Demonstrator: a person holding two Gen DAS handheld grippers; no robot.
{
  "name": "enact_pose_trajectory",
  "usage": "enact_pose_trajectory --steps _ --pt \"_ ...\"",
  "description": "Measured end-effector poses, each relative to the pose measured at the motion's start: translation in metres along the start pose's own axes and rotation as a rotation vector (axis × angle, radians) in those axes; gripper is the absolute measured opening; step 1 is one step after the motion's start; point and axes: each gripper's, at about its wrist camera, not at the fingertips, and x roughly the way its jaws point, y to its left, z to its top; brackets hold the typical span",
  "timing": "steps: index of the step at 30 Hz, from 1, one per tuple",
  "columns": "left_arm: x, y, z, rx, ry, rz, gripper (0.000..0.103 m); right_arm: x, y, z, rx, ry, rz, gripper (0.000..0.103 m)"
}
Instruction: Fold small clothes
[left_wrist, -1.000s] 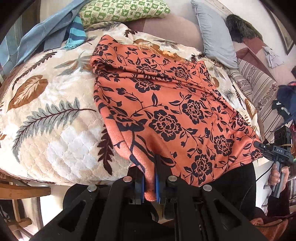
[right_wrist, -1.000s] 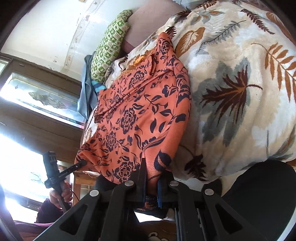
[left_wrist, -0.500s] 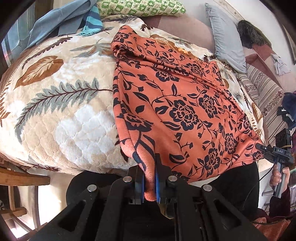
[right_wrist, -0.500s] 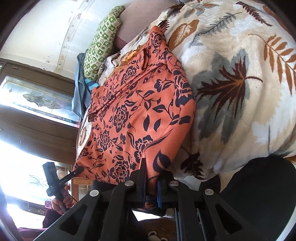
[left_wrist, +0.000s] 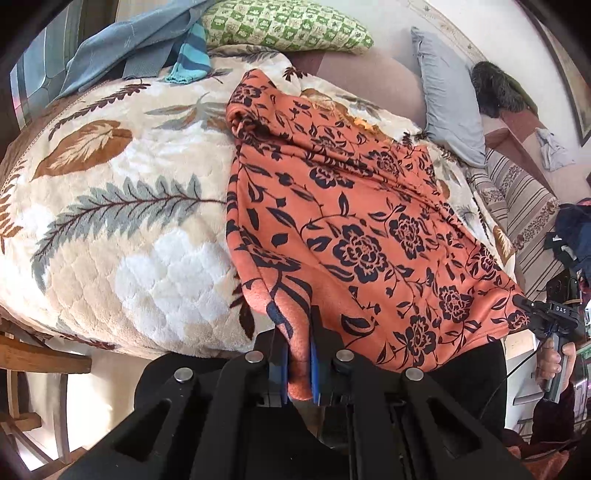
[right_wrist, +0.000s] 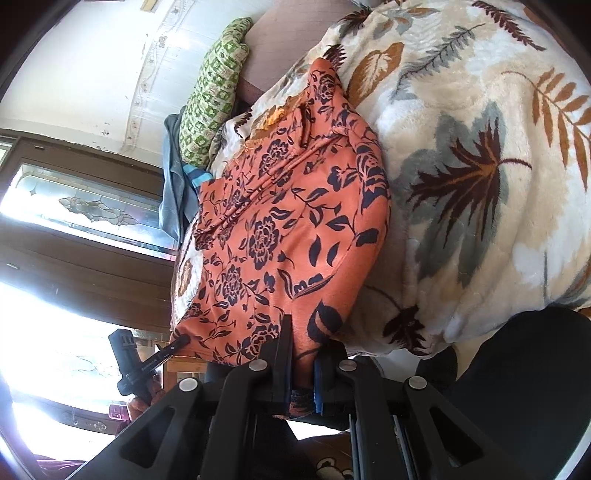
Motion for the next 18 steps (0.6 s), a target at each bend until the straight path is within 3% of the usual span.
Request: enact_pose_trajectory --steps 4,9,14,18 --pt "-0.020 0.000 0.028 0.002 -0.062 -0.027 0.009 -0.011 0.019 0.017 -0.026 -0.028 0.042 0.008" --pt "-0.036 0.004 0.085 0.002 -0.137 -0.043 0.009 -0.014 0.047 0.060 -0.043 -0.071 0.089 0.008" --pt "-0.026 0.010 0.162 0.013 -0.183 -0.031 0.009 0.000 0.071 0.133 -0.055 -0.129 0.097 0.008" --pt "0.015 0.028 0.232 -0.071 -0.142 -0.019 0.009 0.035 0.071 0.208 -0.013 -0.147 0.074 0.008"
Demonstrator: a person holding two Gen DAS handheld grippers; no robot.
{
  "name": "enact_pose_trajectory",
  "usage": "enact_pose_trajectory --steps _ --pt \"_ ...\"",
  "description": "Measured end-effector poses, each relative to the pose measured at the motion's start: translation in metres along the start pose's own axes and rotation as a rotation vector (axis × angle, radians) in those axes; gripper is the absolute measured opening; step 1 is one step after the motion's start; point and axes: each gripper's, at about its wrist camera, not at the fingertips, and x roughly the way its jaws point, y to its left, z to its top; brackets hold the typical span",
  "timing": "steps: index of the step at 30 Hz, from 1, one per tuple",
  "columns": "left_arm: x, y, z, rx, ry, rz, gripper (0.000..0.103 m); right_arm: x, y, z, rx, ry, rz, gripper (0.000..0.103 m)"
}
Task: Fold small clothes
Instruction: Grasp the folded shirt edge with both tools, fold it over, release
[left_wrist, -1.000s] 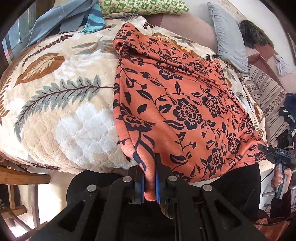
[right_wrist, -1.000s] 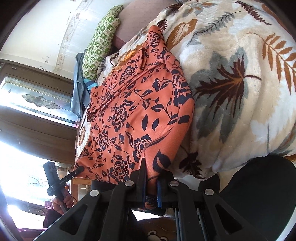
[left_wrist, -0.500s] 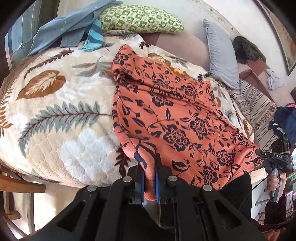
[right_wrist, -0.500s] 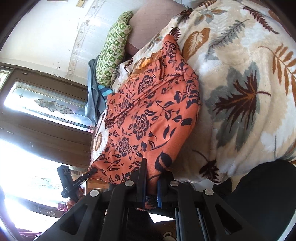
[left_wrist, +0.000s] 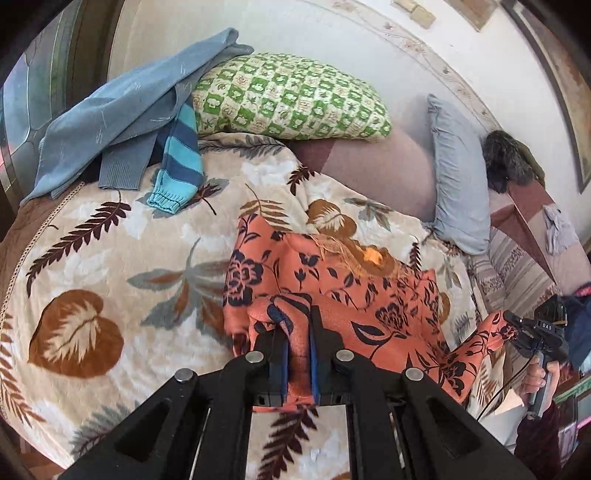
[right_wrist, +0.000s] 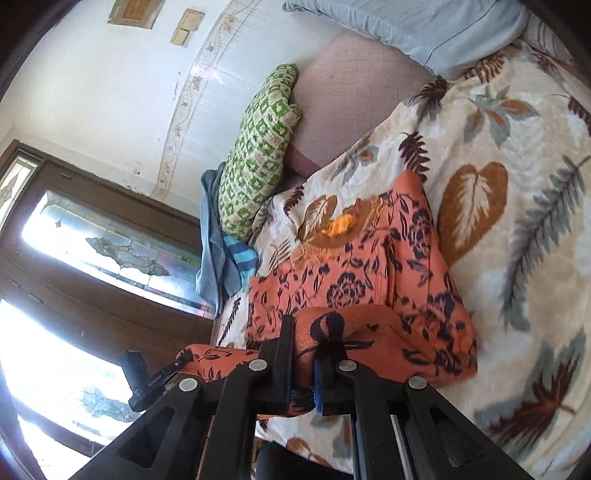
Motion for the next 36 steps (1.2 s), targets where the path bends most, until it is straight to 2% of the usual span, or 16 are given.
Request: enact_pose_trajectory --steps 5,10,11,12,13,14,16,18,20,21,23,24,27,29,33,36 --pt "0.075 0.013 0.057 -0.060 0.049 0.066 0.009 0.064 -0.039 0.077 0.127 -0.042 -0.034 0.008" --pt "0.153 0.034 0.074 -0.117 0.149 0.153 0.012 0.108 -0.112 0.113 0.352 -0.086 -0.062 0.018" --pt "0.160 0.040 0.073 -0.144 0.154 0.155 0.013 0.108 -0.128 0.115 0.394 -0.108 -0.067 0.030" --pt "0.165 0.046 0.073 -0.173 0.148 0.143 0.013 0.106 -0.143 0.116 0.434 -0.134 -0.065 0.051" --pt "0.165 0.053 0.072 -0.203 0.133 0.120 0.013 0.100 -0.155 0.116 0.469 -0.173 -0.052 0.063" --pt "0.164 0.057 0.072 -0.228 0.118 0.097 0.013 0.090 -0.165 0.115 0.494 -0.226 -0.032 0.070" --pt "0.156 0.065 0.071 -0.271 0.094 0.044 0.013 0.067 -0.176 0.114 0.510 -0.299 0.023 0.070" --pt "0.144 0.064 0.072 -0.289 0.048 0.001 0.015 0.048 -0.169 0.115 0.450 -0.316 -0.002 0.070" --pt "0.131 0.056 0.075 -0.267 -0.002 -0.032 0.022 0.043 -0.141 0.115 0.289 -0.269 -0.070 0.070" --pt "0.126 0.050 0.077 -0.246 -0.027 -0.026 0.040 0.046 -0.121 0.113 0.193 -0.225 -0.119 0.070" --pt "0.109 0.040 0.078 -0.211 -0.099 0.047 0.070 0.061 -0.080 0.102 -0.002 -0.136 -0.200 0.068" --pt "0.096 0.039 0.077 -0.200 -0.150 0.065 0.077 0.071 -0.061 0.092 -0.088 -0.097 -0.229 0.067" --pt "0.068 0.039 0.065 -0.215 -0.226 0.088 0.082 0.116 -0.017 0.062 -0.267 0.050 -0.262 0.055" --pt "0.066 0.027 0.051 -0.149 -0.183 0.103 0.085 0.153 -0.004 0.041 -0.323 0.151 -0.271 0.051" --pt "0.096 -0.012 0.011 0.121 -0.028 0.156 0.085 0.231 0.006 0.003 -0.405 0.302 -0.311 0.042" --pt "0.131 -0.016 -0.012 0.229 0.063 0.261 0.085 0.271 0.019 0.006 -0.460 0.273 -0.363 0.042"
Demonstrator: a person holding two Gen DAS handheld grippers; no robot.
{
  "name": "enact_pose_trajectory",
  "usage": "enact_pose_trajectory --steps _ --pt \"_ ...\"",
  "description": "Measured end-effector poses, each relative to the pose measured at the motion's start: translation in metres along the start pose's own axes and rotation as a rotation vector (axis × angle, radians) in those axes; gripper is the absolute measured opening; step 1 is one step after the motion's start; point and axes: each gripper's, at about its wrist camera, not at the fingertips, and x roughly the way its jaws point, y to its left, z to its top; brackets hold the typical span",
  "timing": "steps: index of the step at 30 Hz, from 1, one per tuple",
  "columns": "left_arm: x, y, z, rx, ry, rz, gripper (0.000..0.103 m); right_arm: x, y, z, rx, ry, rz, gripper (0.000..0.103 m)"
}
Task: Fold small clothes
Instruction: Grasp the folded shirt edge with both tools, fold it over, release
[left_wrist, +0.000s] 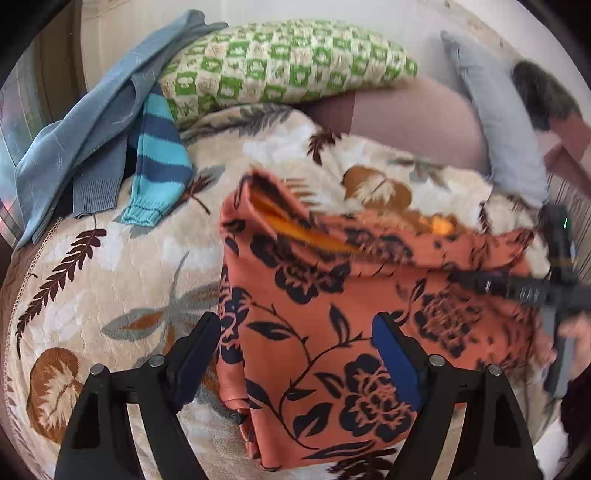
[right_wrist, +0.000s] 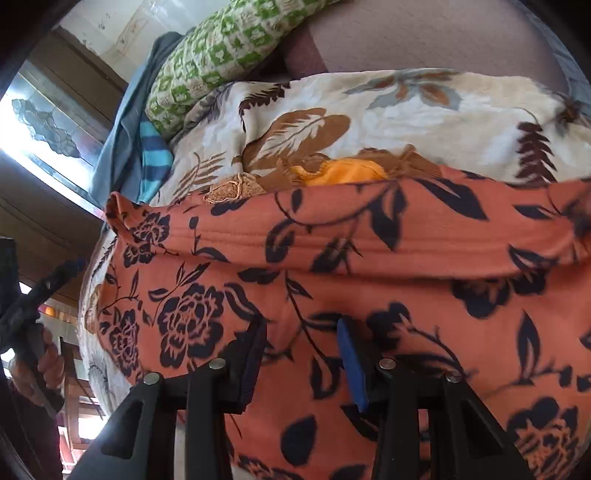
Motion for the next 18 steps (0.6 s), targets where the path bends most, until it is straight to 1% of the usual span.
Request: enact_pose_trajectory --steps 2,3,4,6,8,9,11,13,15,17,18 --pt "0.022 0.006 -0.005 -0.009 0.055 0.039 0.084 0.014 -0.003 0.030 0.030 -0.020 -0.058 0.042" --pt "0.029 0.014 -0.007 -0.039 0.072 0.041 0.084 0.019 -0.011 0.046 0.069 -0.026 -0.078 0.042" --pt "0.032 0.022 -0.007 -0.080 0.079 0.027 0.084 0.021 -0.021 0.060 0.113 -0.045 -0.080 0.042" --pt "0.030 0.037 -0.005 -0.153 0.062 -0.009 0.084 0.011 -0.045 0.083 0.194 -0.127 -0.077 0.042" --pt "0.026 0.045 0.002 -0.184 0.030 -0.012 0.084 -0.010 -0.066 0.093 0.273 -0.203 -0.064 0.042" --pt "0.024 0.047 0.006 -0.190 0.014 -0.013 0.084 -0.022 -0.074 0.092 0.291 -0.227 -0.043 0.042" --pt "0.024 0.046 0.018 -0.199 -0.010 -0.027 0.084 -0.042 -0.082 0.081 0.266 -0.247 -0.038 0.042" --pt "0.032 0.039 0.033 -0.204 -0.008 -0.029 0.085 -0.054 -0.087 0.062 0.234 -0.223 -0.047 0.042" --pt "0.050 0.033 0.051 -0.227 0.017 -0.010 0.085 -0.059 -0.089 0.044 0.213 -0.177 -0.054 0.042" --pt "0.072 0.036 0.065 -0.270 0.059 0.026 0.085 -0.058 -0.090 0.029 0.191 -0.135 -0.102 0.042" --pt "0.083 0.043 0.071 -0.315 0.088 0.048 0.085 -0.054 -0.092 0.023 0.185 -0.114 -0.137 0.042"
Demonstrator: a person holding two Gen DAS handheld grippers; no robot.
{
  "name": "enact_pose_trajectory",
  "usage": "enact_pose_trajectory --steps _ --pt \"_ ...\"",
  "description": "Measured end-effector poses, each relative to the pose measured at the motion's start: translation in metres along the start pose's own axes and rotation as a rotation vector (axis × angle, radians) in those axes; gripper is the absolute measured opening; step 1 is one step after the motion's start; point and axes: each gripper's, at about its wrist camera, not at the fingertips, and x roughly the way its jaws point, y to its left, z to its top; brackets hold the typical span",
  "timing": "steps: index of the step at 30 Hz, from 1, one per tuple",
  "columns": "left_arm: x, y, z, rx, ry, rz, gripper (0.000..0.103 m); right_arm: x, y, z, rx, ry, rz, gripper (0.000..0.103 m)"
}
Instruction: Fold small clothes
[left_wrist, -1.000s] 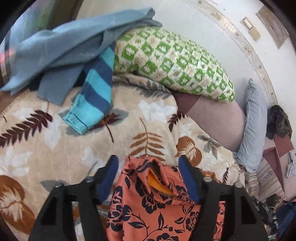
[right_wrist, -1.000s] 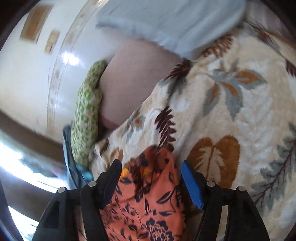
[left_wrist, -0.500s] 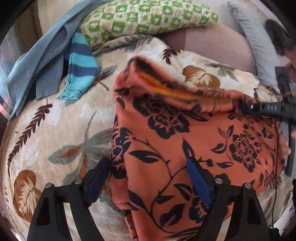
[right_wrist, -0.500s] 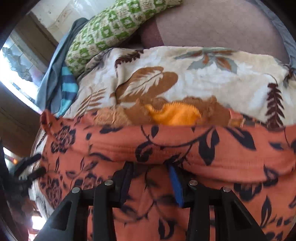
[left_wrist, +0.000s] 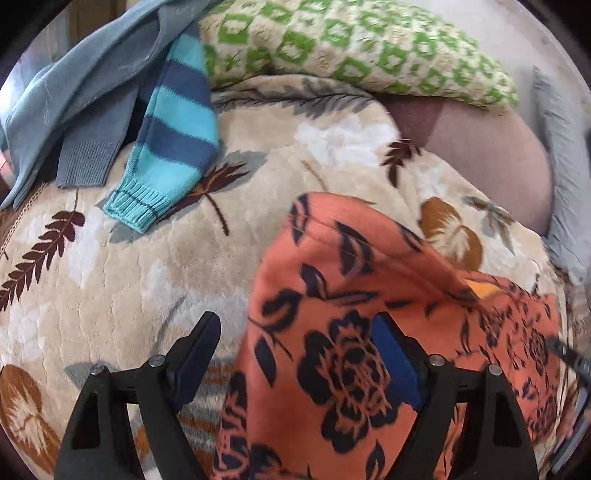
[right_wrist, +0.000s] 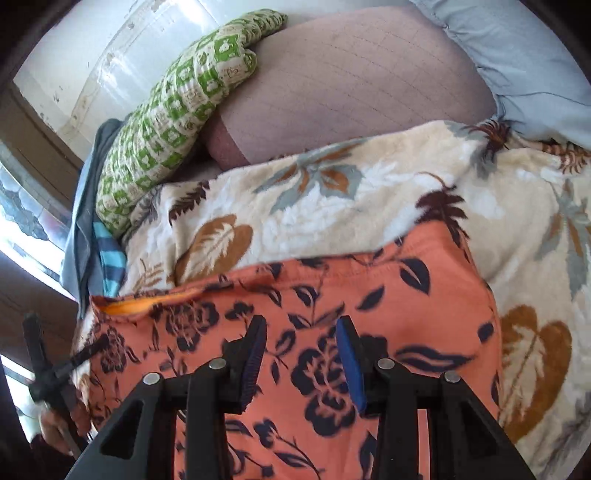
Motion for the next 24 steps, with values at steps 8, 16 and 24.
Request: enact_pose_trajectory --steps 8,16,24 --pt "0.000 0.045 0.015 -0.376 0.018 -0.150 0.086 -0.003 -0.011 -0.032 0.054 0.039 0.004 0.043" --pt "-0.045 0.004 -0.078 0.043 0.005 0.046 0.087 -0.020 0.033 -0.118 -0.118 0.094 0.047 0.045" --pt "-0.110 -0.001 -0.113 0.086 -0.047 0.192 0.097 -0.082 0.064 -0.139 -0.194 0.028 0.011 0.045"
